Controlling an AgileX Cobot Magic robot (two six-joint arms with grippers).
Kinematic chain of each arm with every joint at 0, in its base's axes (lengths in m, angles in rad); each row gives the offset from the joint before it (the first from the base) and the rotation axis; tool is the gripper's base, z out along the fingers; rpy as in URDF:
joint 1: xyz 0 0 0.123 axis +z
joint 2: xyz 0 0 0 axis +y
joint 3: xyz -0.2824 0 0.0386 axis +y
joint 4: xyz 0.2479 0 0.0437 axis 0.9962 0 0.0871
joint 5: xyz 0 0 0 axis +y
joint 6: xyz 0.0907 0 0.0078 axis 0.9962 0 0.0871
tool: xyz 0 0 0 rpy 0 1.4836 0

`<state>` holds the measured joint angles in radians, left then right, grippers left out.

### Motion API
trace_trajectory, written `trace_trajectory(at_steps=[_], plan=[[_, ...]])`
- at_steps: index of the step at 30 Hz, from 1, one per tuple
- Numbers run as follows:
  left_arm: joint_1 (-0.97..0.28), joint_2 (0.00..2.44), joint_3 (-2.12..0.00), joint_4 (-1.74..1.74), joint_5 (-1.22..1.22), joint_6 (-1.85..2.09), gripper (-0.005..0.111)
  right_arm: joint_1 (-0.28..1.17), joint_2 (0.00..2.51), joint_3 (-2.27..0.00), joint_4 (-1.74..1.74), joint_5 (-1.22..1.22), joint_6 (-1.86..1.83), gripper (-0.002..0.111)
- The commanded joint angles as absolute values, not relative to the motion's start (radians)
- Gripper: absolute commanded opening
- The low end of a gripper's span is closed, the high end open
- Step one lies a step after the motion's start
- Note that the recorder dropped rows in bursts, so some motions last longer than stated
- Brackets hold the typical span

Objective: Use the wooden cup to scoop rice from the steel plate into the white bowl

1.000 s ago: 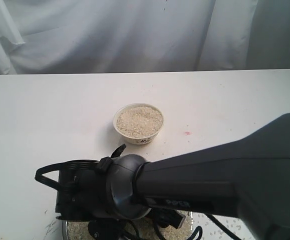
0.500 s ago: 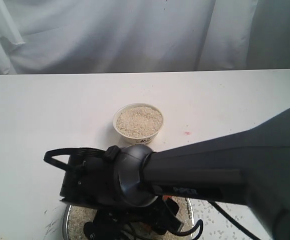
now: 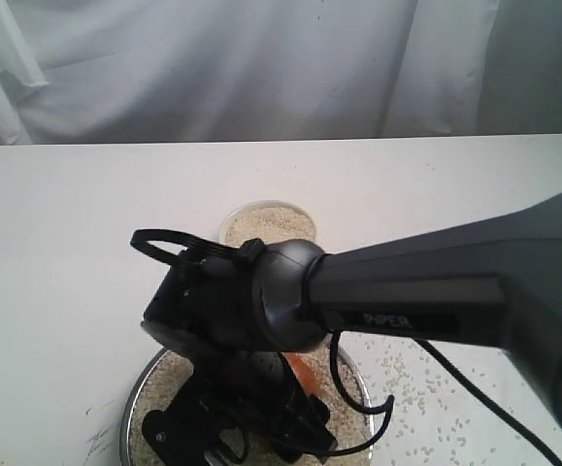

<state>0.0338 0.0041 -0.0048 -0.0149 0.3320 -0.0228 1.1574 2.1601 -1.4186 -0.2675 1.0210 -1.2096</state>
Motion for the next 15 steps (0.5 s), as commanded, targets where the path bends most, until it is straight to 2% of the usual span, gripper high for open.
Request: trace_trajectory(at_steps=[1, 15], plan=[[0.036, 0.0, 0.0, -0.014, 0.319, -0.024, 0.0, 1.136, 2.198, -1.413, -0.076, 0.889, -1.275, 0.0], [0.036, 0.0, 0.0, -0.014, 0.319, -0.024, 0.0, 1.055, 2.198, -1.413, 0.209, 0.86, -1.419, 0.0]])
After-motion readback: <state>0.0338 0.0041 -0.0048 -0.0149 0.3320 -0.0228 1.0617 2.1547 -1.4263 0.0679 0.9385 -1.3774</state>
